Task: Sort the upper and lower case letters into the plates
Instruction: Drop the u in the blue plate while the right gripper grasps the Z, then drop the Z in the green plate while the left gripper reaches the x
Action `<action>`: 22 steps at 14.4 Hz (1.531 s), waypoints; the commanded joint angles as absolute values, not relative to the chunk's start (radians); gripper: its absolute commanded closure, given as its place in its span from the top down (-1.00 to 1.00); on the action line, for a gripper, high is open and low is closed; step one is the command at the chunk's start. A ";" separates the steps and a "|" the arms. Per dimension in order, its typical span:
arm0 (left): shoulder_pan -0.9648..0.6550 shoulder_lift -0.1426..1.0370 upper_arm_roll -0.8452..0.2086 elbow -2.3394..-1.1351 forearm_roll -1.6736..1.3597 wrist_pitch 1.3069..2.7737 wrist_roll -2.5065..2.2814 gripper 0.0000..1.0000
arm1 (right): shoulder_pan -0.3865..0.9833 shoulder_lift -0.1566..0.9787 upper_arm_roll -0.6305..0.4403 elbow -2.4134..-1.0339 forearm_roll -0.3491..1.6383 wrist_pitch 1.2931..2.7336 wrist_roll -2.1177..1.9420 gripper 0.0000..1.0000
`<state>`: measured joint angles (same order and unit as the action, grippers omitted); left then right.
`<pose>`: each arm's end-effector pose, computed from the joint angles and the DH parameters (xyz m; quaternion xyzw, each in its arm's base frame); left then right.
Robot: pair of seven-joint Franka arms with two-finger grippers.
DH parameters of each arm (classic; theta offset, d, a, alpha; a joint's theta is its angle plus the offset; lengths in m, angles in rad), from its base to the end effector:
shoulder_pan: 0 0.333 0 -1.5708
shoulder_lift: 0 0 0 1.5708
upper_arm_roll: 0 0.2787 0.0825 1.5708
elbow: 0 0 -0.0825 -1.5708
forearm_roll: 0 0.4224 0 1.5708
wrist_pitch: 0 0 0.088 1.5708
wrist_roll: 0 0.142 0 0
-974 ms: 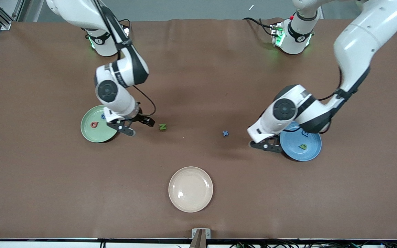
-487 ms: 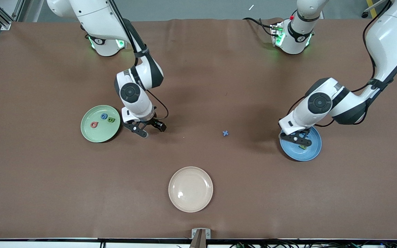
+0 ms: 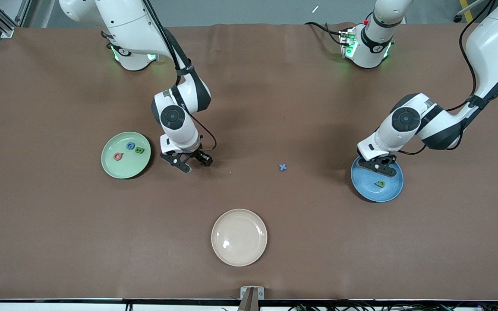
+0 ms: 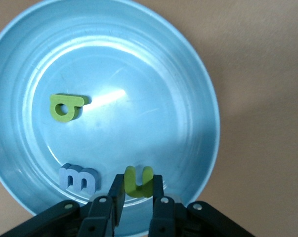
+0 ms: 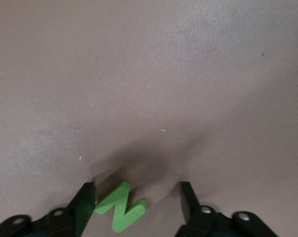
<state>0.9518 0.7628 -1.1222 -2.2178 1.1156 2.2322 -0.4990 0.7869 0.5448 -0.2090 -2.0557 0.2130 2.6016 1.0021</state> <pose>0.5215 -0.1281 0.1091 -0.9764 0.2078 0.0045 0.0580 0.5039 0.3156 0.0744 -0.9588 0.2839 -0.0060 0.0085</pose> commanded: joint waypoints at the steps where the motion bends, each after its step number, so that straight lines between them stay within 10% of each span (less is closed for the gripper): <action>1: 0.960 0.758 -1.105 -2.230 1.146 2.290 -0.499 -0.90 | 0.810 0.557 -0.218 -2.046 0.222 2.612 1.045 0.41; 6: 0.959 0.761 -1.086 -2.232 1.147 2.296 -0.491 -0.87 | 0.822 0.560 -0.219 -2.045 0.222 2.609 1.055 0.18; 11: 0.959 0.759 -1.075 -2.232 1.147 2.296 -0.476 -0.74 | 0.822 0.560 -0.218 -2.046 0.222 2.612 1.072 -0.95; 13: 0.959 0.753 -1.077 -2.229 1.147 2.296 -0.472 -0.13 | 0.827 0.558 -0.219 -2.045 0.221 2.606 1.111 -1.00; 15: 0.959 0.747 -1.089 -2.221 1.144 2.293 -0.477 1.00 | 0.809 0.539 -0.221 -2.043 0.218 2.585 1.088 -1.00; 22: 0.860 0.747 -1.246 -2.047 0.899 2.051 -0.526 1.00 | 0.582 0.335 -0.230 -2.063 0.207 2.251 0.656 -1.00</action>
